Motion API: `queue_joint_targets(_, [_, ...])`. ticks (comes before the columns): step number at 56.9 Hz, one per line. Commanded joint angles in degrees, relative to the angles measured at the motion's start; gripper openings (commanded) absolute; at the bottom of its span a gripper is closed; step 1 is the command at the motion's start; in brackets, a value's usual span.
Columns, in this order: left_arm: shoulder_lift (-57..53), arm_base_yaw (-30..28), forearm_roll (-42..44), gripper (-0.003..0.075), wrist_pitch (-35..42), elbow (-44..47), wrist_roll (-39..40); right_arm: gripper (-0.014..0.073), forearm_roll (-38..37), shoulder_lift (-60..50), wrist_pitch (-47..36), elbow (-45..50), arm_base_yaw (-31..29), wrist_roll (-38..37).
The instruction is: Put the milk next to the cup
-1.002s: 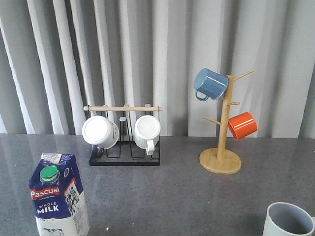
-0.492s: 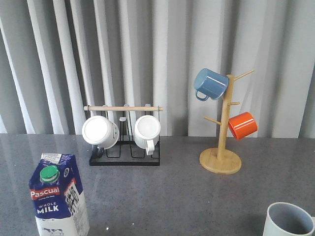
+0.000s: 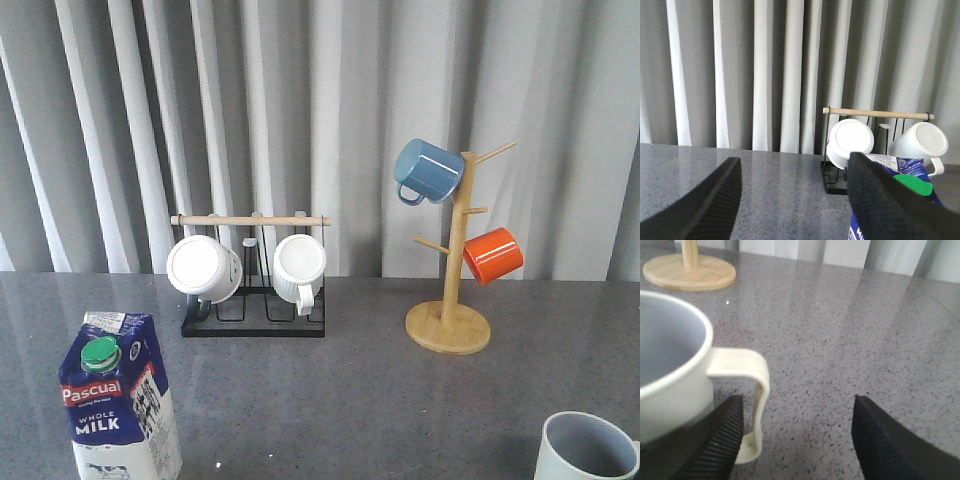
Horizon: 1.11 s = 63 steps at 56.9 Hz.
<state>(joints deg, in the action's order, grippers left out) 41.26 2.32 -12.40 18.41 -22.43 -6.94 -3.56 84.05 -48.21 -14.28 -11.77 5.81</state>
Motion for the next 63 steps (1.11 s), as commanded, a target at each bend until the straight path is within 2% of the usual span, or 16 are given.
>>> queue_joint_targets(1, [0.1,0.1,-0.1,0.0450,4.0,-2.0,0.1,0.0470,-0.6,0.1,-4.5,-1.3,-0.5,0.0])
queue_joint_targets(14, [0.1,0.1,-0.1,0.0450,4.0,-2.0,0.1,0.0461,-1.6,3.2,-4.7,-4.2,-0.5,0.0])
queue_joint_targets(21, [0.1,0.1,-0.1,0.0450,4.0,-2.0,0.1,0.0414,-2.0,6.0,-4.7,-5.6,-0.5,-0.2])
queue_joint_targets(24, [0.1,0.1,-0.1,0.0450,4.0,-2.0,0.1,0.0348,-2.8,7.2,-4.8,-6.3,-0.5,-0.2])
queue_joint_targets(27, [0.1,0.1,-0.1,0.0450,4.0,-2.0,0.1,0.0244,-3.2,7.9,-5.3,-6.5,-0.5,-0.2])
queue_joint_targets(31, [0.1,0.1,-0.1,0.0450,4.0,-2.0,0.1,0.0045,-3.4,7.9,-6.1,-6.8,-0.5,-1.1])
queue_joint_targets(33, [0.1,0.1,-0.1,0.0450,4.0,-2.0,0.1,-0.0015,-3.9,7.9,-6.5,-6.9,-0.5,-1.9])
queue_joint_targets(49, [0.1,0.1,-0.1,0.0450,4.0,-2.0,0.1,-0.0004,-12.0,5.6,-8.5,-9.0,0.1,-13.5])
queue_joint_targets(55, [0.1,0.1,-0.1,0.0450,4.0,-2.0,0.1,-0.0003,-16.6,4.6,-8.7,-10.9,3.7,-16.7])
queue_joint_targets(63, [0.1,0.1,-0.1,0.0450,4.0,-2.0,0.1,-0.0003,-14.1,4.6,-5.6,-13.8,11.0,-16.4])
